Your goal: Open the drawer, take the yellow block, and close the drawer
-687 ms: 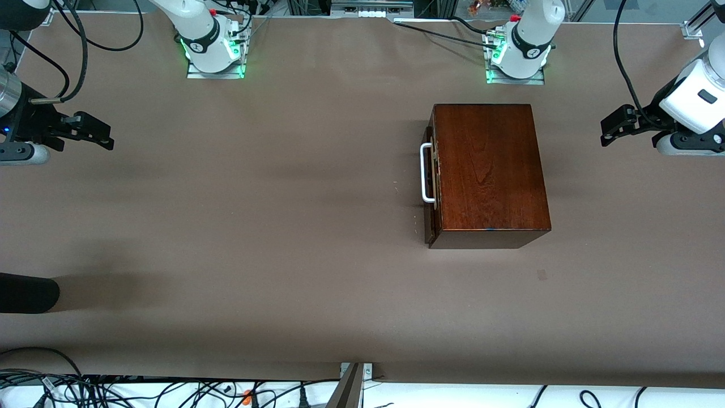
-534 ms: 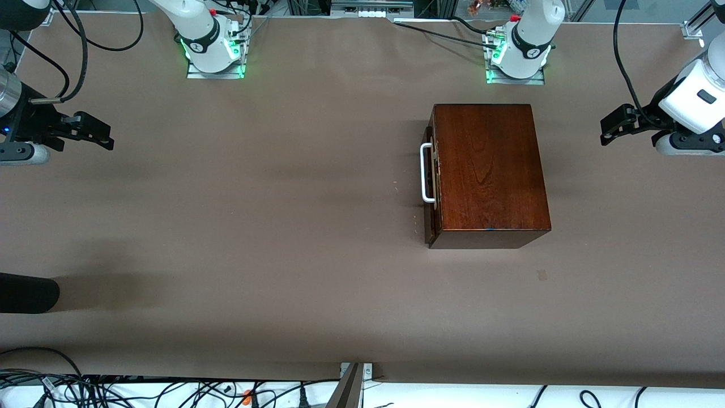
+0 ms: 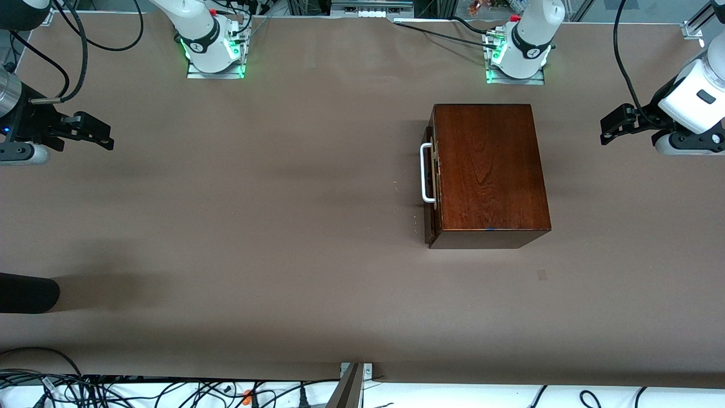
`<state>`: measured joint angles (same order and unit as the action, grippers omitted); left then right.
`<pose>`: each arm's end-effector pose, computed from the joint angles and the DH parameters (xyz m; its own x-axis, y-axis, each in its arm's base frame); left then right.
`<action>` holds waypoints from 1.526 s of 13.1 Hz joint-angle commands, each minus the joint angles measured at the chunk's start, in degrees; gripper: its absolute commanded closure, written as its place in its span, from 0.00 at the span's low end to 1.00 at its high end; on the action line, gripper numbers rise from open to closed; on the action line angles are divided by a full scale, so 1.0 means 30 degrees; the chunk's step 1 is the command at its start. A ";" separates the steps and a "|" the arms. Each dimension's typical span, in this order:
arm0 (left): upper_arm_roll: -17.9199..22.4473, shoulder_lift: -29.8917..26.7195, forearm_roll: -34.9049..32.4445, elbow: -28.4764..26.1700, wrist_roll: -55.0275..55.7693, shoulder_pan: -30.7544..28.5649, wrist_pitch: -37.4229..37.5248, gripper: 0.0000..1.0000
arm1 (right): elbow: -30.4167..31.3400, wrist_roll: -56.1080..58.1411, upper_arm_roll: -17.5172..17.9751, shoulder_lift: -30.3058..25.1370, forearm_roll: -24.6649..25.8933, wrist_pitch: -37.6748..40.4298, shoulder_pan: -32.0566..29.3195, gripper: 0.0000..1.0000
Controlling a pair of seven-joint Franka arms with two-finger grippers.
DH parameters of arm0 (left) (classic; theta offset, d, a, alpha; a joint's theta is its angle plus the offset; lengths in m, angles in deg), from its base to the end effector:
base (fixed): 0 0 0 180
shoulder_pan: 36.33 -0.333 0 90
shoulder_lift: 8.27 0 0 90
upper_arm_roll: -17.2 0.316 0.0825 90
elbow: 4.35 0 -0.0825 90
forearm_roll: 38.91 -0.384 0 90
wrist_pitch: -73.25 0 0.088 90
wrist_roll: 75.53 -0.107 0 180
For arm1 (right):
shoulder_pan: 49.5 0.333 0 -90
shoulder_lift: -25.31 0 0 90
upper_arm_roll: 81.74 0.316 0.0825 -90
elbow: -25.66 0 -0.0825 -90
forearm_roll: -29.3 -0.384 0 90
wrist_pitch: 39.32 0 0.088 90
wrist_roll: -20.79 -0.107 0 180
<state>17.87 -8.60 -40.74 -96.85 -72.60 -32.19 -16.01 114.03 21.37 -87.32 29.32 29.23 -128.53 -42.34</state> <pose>0.5492 -0.0298 0.6061 0.9988 -0.0090 -0.0491 -0.0107 -0.9994 -0.0344 0.5731 0.0179 0.5974 0.9978 0.0375 -0.0550 0.0379 -0.9993 0.0050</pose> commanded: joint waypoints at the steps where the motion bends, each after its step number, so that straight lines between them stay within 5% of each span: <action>1: -0.0018 0.0197 -0.0444 0.0714 0.0079 0.0027 0.1095 0.00 | -0.0190 0.0101 0.0015 0.0042 -0.0270 0.0088 -0.0102 0.00; 7: -0.1009 0.0635 -0.0210 0.0950 -0.0361 0.0291 0.2360 0.00 | -0.0219 0.0101 0.0015 0.0042 -0.0299 0.0059 -0.0102 0.00; 11: -0.4491 0.2096 -0.0093 0.1008 0.1068 0.0320 0.1748 0.00 | -0.0219 0.0101 0.0015 0.0042 -0.0300 0.0030 -0.0072 0.00; 16: -0.9560 0.4265 -0.0180 0.0892 0.7798 0.0437 -0.1880 0.00 | -0.0219 0.0072 0.0015 0.0042 -0.0329 0.0030 -0.0072 0.00; 20: -1.1268 0.6403 -0.0473 0.0627 1.0358 0.1398 -0.4285 0.00 | -0.0219 0.0101 0.0015 0.0042 -0.0329 0.0030 -0.0072 0.00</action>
<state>-14.87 7.12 -40.79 -95.94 -44.17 -29.63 -26.53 114.03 21.37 -87.30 29.31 29.12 -128.55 -42.33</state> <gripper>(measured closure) 0.000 0.000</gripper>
